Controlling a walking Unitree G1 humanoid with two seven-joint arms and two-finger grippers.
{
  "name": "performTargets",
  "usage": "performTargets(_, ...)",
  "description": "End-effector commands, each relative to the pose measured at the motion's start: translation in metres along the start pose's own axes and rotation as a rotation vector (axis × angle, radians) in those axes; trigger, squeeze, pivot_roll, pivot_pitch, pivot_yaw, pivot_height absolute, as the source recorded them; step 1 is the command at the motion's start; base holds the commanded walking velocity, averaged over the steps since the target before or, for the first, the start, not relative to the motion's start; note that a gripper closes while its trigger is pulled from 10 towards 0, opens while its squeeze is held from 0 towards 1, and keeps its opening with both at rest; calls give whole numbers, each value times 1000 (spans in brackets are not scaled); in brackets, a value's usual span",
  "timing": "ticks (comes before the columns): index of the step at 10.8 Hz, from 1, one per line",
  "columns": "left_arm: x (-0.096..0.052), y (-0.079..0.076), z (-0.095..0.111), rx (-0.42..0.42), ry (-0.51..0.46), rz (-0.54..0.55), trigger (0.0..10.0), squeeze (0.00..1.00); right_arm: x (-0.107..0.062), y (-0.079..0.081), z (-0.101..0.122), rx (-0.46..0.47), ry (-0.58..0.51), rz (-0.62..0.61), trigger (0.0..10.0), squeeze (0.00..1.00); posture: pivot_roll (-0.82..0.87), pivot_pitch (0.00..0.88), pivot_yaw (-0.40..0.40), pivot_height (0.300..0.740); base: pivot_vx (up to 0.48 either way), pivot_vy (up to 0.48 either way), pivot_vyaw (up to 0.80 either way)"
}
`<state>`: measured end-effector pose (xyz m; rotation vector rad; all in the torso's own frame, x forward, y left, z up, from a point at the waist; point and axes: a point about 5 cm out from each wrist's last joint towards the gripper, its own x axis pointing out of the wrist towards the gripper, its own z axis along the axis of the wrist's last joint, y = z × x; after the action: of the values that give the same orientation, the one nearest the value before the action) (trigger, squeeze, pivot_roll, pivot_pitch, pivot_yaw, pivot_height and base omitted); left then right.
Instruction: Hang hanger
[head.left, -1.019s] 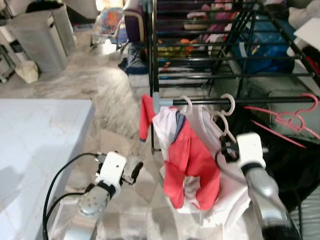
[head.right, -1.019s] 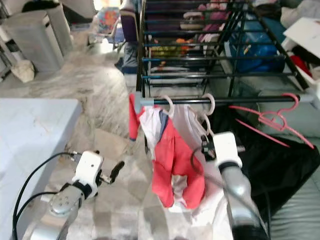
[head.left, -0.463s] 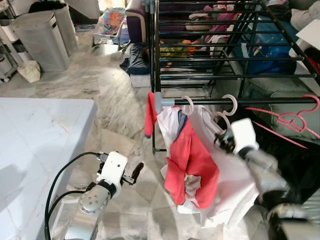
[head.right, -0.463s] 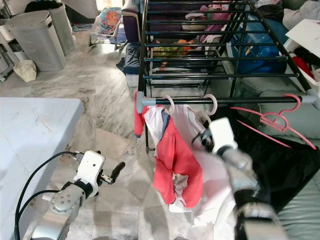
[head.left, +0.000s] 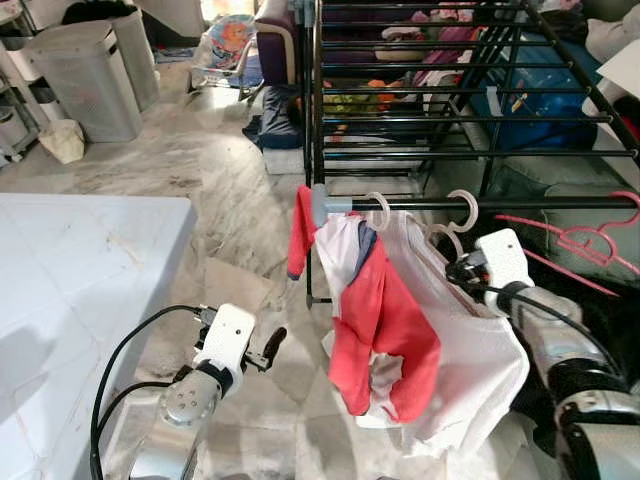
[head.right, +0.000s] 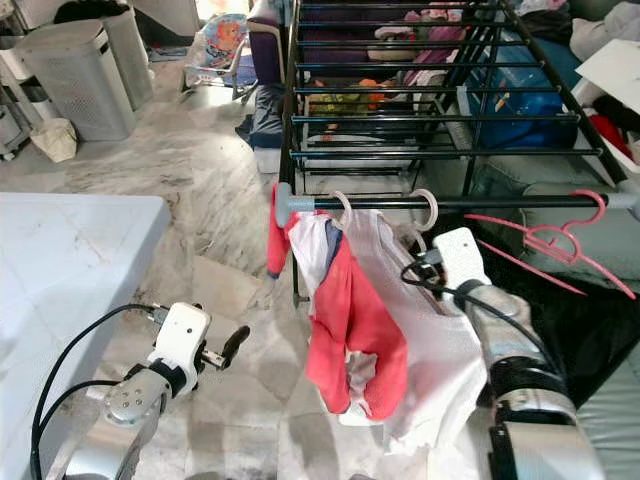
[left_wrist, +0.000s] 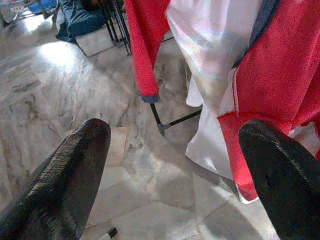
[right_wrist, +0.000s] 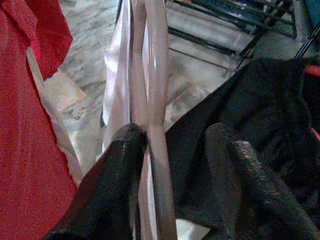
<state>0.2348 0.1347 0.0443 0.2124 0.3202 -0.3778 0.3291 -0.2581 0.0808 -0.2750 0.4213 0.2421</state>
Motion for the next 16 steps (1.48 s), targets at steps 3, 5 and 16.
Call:
performTargets(3,4,1,0,5,16,13,10000,0,-1,3,-7,31,35,33,0,0,-4,0,-5,740,0,0,0)
performTargets(5,5,1,1,1,14,17,10000,0,0,5,-8,34,43,56,0,0,-3,0,-9,740,0,0,0)
performTargets(16,13,3,6,12,-30,8,10000,0,-21,36,5,221,-366,-276,10000,0,-19,0,-8,740,0,0,0)
